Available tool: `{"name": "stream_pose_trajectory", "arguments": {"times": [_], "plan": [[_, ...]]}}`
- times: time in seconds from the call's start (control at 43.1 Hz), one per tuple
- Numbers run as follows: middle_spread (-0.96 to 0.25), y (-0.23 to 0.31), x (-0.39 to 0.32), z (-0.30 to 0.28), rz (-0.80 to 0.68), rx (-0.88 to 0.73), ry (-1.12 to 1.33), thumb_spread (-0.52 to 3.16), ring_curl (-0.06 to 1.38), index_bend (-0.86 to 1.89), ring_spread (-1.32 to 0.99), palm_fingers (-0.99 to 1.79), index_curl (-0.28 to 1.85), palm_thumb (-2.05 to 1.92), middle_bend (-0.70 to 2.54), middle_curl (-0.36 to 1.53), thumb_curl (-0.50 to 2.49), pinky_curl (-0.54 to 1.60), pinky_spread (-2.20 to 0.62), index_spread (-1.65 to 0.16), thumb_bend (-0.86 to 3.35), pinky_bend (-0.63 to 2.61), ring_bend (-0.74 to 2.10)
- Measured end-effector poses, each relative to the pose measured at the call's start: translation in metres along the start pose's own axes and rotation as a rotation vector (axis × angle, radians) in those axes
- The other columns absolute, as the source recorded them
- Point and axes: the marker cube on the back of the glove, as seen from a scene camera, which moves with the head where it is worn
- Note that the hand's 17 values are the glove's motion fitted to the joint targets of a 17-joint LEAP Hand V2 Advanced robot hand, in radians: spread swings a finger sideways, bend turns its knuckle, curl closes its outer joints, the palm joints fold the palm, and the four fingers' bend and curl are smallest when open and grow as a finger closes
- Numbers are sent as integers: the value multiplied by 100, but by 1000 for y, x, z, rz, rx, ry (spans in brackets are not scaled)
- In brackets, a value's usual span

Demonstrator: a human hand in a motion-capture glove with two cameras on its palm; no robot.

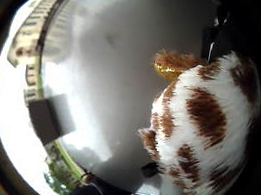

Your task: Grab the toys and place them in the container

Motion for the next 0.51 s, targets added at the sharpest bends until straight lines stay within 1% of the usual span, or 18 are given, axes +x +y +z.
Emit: {"name": "stream_pose_trajectory", "arguments": {"times": [0.116,0.139,0.209,0.301,0.325,0.394,0.44,0.487,0.51], "plan": [[-27,5,-7,-2,5,60,12,117,38,100,-43,122,54,98,40,31,54,25,-49,-15,54,95,101],[-28,7,-8,-2,8,73,14,115,37,101,-44,117,55,98,38,31,54,26,-49,-15,53,96,99],[-31,10,-10,-2,15,126,9,125,39,95,-44,129,55,104,58,38,58,24,-51,-14,63,87,104],[-33,17,-20,-9,15,203,-40,133,40,91,-44,129,55,106,70,43,60,25,-51,-13,69,82,107],[-33,20,-25,-14,17,221,-55,130,40,89,-44,128,55,106,73,44,61,26,-50,-13,68,83,107],[-34,33,-45,-35,30,260,-90,103,41,78,-43,110,54,90,71,45,62,28,-48,-16,49,89,108],[-34,39,-59,-53,35,261,-104,96,41,70,-43,98,53,73,64,43,59,30,-47,-18,34,93,107],[-35,43,-72,-71,32,248,-112,92,40,64,-43,91,53,68,62,44,59,32,-46,-19,29,98,104],[-35,46,-78,-80,31,241,-114,88,42,64,-43,96,55,69,62,44,60,32,-45,-20,28,96,107]]}}
